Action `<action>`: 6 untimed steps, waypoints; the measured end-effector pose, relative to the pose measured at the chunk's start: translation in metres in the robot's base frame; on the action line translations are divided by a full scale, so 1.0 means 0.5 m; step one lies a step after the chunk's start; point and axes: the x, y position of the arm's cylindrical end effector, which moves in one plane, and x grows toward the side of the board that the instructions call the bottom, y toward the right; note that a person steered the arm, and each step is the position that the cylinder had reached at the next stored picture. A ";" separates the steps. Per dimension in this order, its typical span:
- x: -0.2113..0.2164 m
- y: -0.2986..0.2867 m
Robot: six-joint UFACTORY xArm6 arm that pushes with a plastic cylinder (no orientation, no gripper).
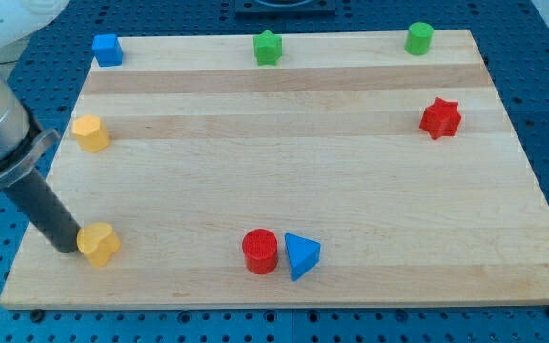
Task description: Put the yellow heart at the left side of the red circle
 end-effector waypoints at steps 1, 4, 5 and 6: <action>0.000 0.077; 0.067 0.052; 0.073 0.087; 0.042 0.112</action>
